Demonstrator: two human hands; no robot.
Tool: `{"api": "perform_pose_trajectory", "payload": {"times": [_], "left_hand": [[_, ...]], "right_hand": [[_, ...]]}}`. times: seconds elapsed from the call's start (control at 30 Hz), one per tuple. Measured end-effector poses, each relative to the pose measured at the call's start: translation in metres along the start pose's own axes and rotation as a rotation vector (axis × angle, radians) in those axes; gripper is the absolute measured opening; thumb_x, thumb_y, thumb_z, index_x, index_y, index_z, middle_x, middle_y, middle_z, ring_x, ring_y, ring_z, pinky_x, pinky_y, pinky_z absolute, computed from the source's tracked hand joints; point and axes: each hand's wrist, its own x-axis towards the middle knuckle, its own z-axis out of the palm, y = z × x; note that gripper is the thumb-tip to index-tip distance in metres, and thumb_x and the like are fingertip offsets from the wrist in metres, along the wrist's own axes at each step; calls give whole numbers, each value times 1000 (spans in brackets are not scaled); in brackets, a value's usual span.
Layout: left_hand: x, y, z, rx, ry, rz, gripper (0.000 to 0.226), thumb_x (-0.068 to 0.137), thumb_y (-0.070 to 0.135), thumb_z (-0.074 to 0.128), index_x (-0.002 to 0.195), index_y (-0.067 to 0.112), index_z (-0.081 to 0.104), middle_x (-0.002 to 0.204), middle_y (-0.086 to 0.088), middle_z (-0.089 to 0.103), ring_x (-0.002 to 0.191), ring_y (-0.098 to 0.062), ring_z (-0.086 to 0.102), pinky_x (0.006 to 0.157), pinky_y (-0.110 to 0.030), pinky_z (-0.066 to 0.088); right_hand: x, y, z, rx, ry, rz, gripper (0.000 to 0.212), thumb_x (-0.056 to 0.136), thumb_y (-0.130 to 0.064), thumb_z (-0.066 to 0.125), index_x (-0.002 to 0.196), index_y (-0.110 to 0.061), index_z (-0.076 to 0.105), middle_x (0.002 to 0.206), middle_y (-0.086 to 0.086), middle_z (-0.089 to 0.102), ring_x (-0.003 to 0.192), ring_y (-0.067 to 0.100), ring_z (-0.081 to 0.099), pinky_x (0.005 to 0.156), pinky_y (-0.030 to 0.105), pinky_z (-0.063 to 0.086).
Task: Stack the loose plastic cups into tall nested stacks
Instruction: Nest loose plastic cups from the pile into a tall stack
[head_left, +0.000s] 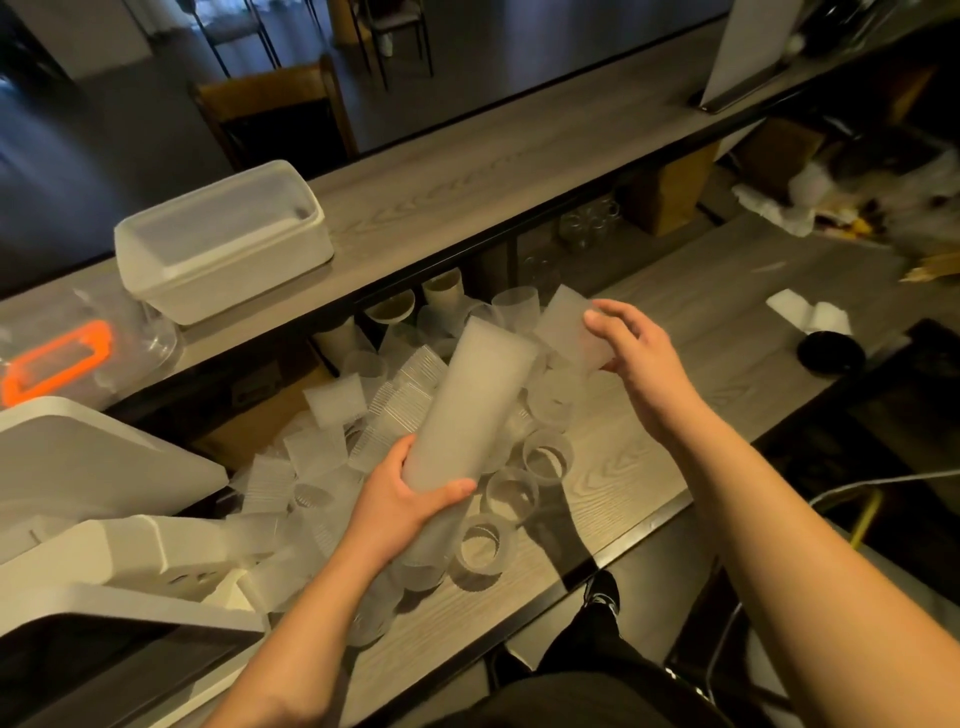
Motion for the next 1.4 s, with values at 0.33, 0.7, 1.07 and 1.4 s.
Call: {"api": "perform_pose_trajectory", "payload": {"times": [0.33, 0.7, 1.07, 1.4], "left_hand": [[3, -10, -5, 174, 4, 53, 90, 53, 67, 84, 130, 38, 48, 117, 18, 56, 101, -1, 56, 75, -24, 50], [5, -8, -1, 186, -57, 68, 81, 53, 65, 83, 122, 45, 46, 113, 21, 55, 100, -1, 56, 77, -27, 53], [11, -13, 3, 46, -3, -25, 90, 46, 71, 80, 124, 34, 54, 113, 14, 61, 98, -5, 61, 73, -26, 52], [20, -8, 3, -186, 83, -109, 90, 47, 66, 79, 125, 29, 55, 114, 7, 65, 98, -11, 66, 71, -25, 52]], "right_hand": [[1, -14, 14, -191, -70, -65, 47, 96, -40, 59, 139, -21, 56, 136, -2, 58, 123, 13, 52, 91, 25, 44], [5, -13, 19, -229, -123, 22, 49, 95, -46, 58, 138, -22, 57, 133, -4, 59, 120, 12, 53, 95, 30, 46], [3, 23, 36, -4, -288, 200, 77, 93, -69, 31, 155, -23, 32, 153, -2, 40, 135, 15, 43, 118, 42, 32], [12, 162, 7, -553, -196, 225, 69, 82, -16, 74, 144, -10, 45, 138, 11, 52, 124, 24, 51, 101, 36, 47]]}}
